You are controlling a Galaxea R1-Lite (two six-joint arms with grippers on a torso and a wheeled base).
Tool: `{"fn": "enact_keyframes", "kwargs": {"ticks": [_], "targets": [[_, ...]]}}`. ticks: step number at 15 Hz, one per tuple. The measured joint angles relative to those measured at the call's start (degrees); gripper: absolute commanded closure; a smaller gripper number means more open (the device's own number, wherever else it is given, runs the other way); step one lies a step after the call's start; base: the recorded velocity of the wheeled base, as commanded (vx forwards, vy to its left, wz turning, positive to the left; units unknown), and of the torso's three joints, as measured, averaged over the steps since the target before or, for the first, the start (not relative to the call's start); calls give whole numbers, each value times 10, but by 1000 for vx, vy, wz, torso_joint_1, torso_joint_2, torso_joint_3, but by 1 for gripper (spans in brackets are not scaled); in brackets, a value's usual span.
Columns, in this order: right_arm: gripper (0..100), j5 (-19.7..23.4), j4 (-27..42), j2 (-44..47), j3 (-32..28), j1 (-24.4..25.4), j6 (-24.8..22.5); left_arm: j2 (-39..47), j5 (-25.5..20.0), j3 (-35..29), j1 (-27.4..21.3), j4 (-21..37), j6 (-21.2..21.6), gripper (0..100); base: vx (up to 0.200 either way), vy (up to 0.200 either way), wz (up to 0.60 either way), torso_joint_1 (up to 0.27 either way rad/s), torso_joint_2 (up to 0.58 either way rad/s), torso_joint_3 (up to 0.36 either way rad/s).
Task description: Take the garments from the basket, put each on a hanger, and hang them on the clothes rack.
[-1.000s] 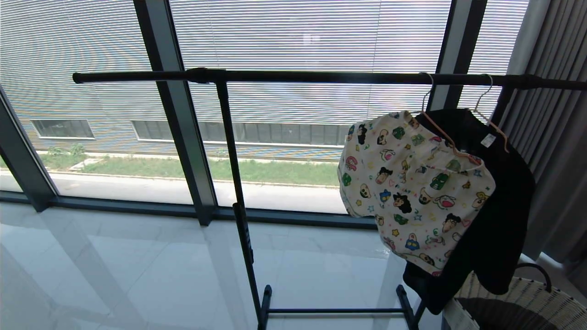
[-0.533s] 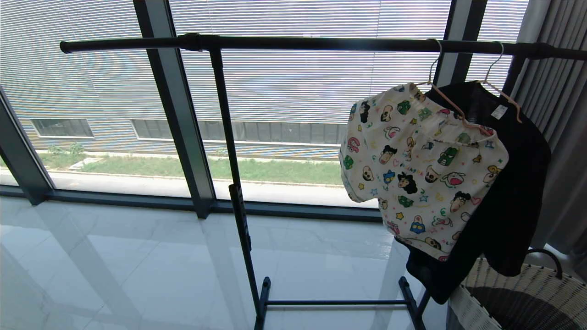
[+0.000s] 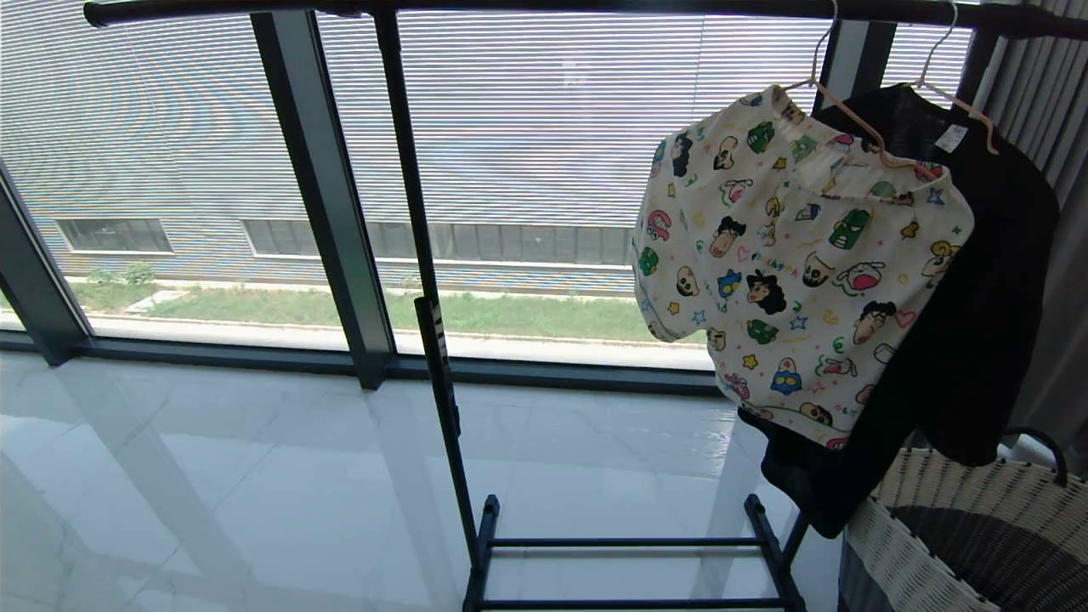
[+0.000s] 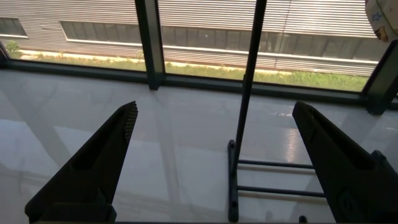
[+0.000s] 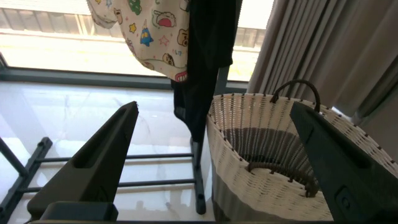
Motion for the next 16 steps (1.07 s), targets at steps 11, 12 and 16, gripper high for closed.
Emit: {"fn": "enact_keyframes", "kwargs": {"ticks": [11, 12, 16], "targets": [[0, 0, 0, 0, 0, 0, 5, 0, 0, 0, 0, 0, 0, 0, 0, 0, 0, -27, 107, 77], [0, 0, 0, 0, 0, 0, 5, 0, 0, 0, 0, 0, 0, 0, 0, 0, 0, 0, 0, 0], [0, 0, 0, 0, 0, 0, 5, 0, 0, 0, 0, 0, 0, 0, 0, 0, 0, 0, 0, 0]]}}
